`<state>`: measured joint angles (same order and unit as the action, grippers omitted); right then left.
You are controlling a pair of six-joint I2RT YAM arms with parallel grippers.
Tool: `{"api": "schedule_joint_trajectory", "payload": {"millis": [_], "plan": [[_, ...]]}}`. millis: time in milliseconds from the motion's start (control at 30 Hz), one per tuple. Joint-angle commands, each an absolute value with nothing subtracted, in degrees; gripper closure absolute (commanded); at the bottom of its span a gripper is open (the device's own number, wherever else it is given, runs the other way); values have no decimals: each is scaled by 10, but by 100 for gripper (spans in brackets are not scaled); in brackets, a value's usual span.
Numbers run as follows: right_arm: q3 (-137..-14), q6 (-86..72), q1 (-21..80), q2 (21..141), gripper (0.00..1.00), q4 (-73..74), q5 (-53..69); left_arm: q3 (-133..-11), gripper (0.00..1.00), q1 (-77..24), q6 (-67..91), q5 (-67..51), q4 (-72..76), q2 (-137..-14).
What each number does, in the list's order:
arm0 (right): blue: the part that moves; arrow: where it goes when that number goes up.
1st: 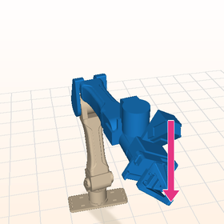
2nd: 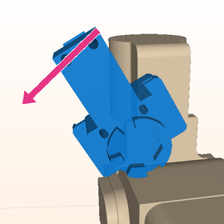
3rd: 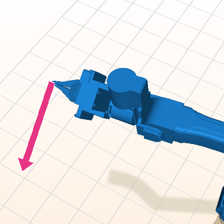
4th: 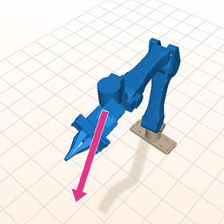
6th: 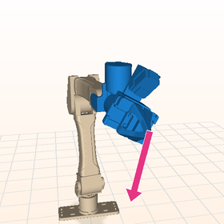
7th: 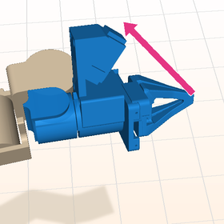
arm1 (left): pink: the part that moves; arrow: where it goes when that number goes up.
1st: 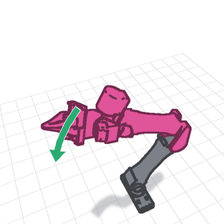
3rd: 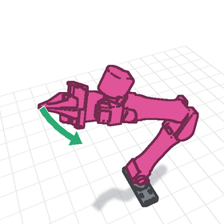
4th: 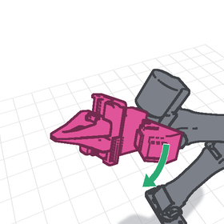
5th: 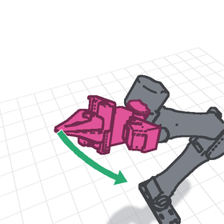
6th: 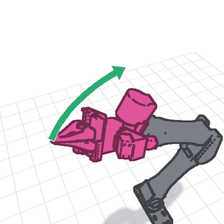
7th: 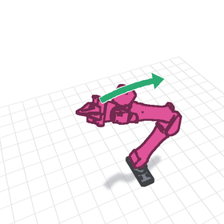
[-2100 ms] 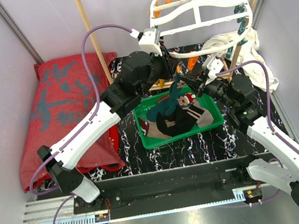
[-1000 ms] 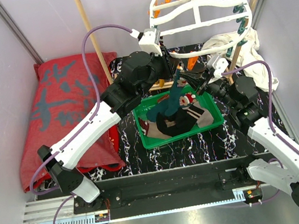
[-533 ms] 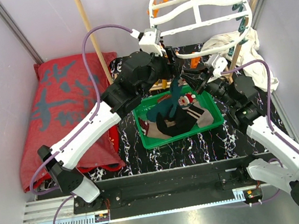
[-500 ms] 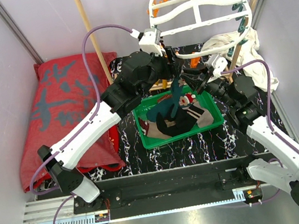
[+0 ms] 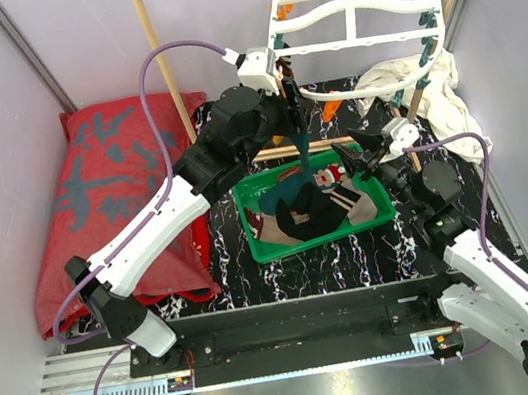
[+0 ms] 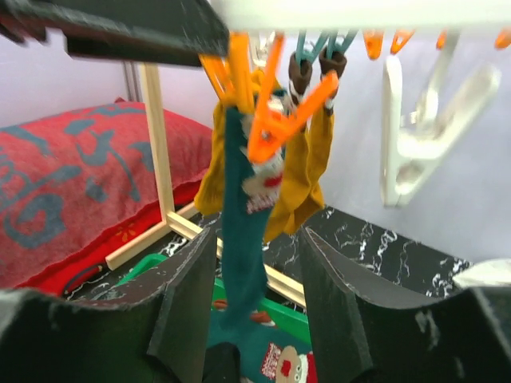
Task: Clip the socks to the hanger
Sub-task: Clamp the sock onto the hanger.
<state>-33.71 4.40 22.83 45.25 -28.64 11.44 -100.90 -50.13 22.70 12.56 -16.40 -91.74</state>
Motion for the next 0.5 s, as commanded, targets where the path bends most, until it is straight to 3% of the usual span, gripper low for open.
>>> {"api": "schedule_joint_trajectory", "payload": {"millis": [0, 200, 467], "plan": [[-318, 34, 230, 468, 46, -368, 79, -1019, 40, -497, 222, 141, -118, -910], [-328, 15, 229, 534, 44, -489, 115, -1014, 40, -497, 227, 133, -116, -904], [-359, 7, 229, 591, 43, -541, 106, -1003, 40, -497, 230, 127, -111, -893]]}}
